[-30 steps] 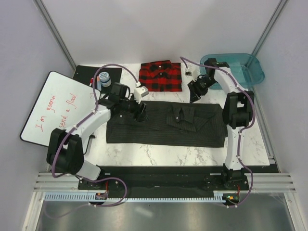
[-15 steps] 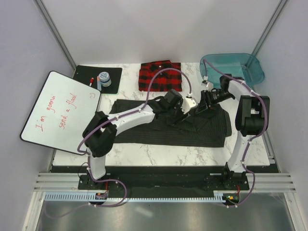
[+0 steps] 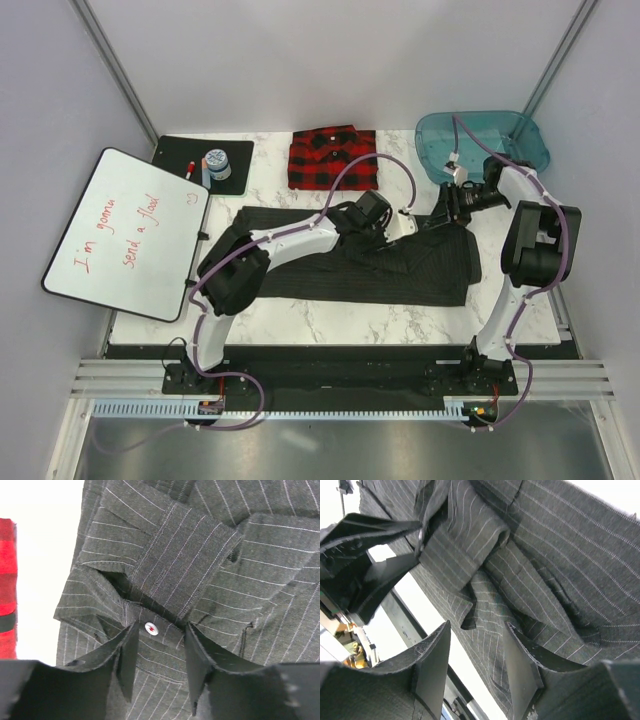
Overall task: Fold and stack the long sleeve shirts
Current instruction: Fold the shirt
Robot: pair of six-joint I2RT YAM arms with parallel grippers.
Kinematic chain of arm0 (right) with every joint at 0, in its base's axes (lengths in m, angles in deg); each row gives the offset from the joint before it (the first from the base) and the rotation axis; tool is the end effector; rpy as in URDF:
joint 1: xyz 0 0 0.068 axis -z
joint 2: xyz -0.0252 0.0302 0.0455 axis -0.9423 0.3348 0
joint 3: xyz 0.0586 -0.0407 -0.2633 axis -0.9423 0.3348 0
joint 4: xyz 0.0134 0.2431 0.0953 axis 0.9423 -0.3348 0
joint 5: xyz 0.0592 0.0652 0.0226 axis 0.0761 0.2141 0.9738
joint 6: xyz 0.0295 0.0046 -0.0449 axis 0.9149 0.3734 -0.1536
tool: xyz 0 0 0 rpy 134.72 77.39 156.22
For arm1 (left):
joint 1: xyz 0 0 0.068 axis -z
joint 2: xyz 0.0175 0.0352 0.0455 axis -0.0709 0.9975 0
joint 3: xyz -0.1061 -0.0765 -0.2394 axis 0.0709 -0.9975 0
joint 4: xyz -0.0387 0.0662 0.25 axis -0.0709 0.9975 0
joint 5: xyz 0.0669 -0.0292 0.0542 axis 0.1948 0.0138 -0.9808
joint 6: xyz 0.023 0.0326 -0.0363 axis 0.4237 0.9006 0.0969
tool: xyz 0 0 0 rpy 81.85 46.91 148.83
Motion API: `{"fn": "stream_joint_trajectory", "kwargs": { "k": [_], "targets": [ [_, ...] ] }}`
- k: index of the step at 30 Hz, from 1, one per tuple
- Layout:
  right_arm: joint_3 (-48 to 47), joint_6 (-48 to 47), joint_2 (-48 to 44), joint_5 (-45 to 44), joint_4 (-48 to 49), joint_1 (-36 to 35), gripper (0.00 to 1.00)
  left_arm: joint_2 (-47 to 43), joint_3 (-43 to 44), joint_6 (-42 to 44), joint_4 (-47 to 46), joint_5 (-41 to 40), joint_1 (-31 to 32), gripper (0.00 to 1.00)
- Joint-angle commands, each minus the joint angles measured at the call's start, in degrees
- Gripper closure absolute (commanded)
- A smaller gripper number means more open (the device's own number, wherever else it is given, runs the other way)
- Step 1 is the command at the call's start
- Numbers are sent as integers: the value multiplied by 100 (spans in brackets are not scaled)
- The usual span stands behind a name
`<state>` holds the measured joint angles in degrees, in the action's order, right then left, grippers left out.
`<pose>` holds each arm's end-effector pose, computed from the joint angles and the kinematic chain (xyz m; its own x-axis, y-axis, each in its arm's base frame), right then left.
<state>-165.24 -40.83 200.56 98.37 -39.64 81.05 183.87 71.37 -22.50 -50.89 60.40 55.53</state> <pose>0.3775 -0.0428 0.1998 -0.9446 -0.0639 -0.3218 -0.2845 0.6482 0.7063 0.2871 -0.3607 0.1961 -0.0221 0.8329 -0.5530 0.9182 0.2358 0.3184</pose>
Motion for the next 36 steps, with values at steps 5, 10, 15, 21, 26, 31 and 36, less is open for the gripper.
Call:
{"fn": "stream_joint_trajectory", "kwargs": {
  "k": [5,10,15,21,26,31,36],
  "targets": [
    [196,-520,-248,298,-277,125,46,-165,562,162,-150,214,-224,74],
    [161,-643,-283,316,-365,222,46,-6,782,294,-53,276,-251,98],
    [240,-784,-371,333,-471,362,45,90,1519,311,-272,171,-540,98],
    [442,-933,-503,395,-532,468,45,792,3654,627,-606,-400,-1024,98],
    [618,-1021,-617,500,-567,468,45,1040,4202,681,-1712,-656,-1445,98],
    [601,-1100,-617,527,-603,477,45,1083,4000,540,-2548,-463,-1613,98],
    [565,-1118,-556,624,-655,468,45,926,3623,347,-2532,275,-1604,98]
  ]
}}
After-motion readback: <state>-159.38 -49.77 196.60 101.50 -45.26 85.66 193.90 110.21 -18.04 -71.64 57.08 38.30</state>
